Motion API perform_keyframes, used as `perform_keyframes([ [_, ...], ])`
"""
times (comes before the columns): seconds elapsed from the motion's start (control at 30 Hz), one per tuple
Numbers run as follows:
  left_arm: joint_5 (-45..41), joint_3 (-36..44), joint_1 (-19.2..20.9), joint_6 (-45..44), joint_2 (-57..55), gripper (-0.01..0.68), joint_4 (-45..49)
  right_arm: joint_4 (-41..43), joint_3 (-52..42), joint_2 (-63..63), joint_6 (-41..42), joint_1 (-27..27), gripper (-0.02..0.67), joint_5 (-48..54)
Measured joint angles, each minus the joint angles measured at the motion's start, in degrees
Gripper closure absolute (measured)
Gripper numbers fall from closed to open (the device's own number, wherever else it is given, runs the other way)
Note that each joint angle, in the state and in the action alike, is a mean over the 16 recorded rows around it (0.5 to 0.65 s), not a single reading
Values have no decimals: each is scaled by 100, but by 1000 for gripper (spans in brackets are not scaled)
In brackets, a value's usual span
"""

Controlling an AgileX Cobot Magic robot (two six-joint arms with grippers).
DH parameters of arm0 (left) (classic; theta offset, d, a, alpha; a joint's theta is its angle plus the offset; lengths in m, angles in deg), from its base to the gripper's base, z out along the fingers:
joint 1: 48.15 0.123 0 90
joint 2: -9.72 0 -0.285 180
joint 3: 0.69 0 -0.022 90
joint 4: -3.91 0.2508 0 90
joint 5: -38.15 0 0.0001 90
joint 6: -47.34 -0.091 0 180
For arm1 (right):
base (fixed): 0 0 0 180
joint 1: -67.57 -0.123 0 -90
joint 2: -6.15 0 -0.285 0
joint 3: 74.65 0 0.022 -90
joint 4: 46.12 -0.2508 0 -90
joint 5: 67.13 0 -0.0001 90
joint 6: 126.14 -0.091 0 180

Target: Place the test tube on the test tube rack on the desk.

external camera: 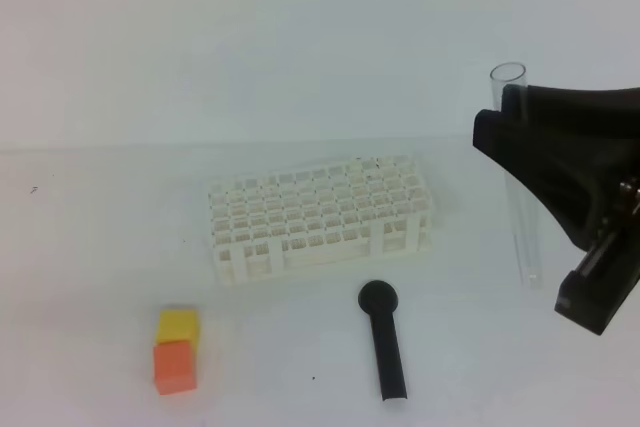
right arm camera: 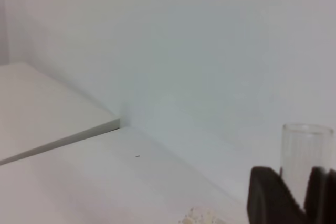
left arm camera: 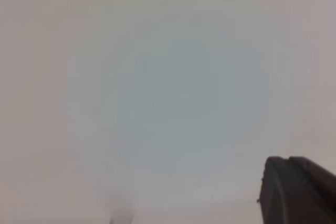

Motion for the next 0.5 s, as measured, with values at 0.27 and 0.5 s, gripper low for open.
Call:
perform_keyframes([
  [0.27,17,1026,80,-1,644,674,45,0,0,-13,-130,0,520,401],
  [0.5,194,1562,-348,-13,821,674,105,-9,0,-167,-162,0,520,847],
])
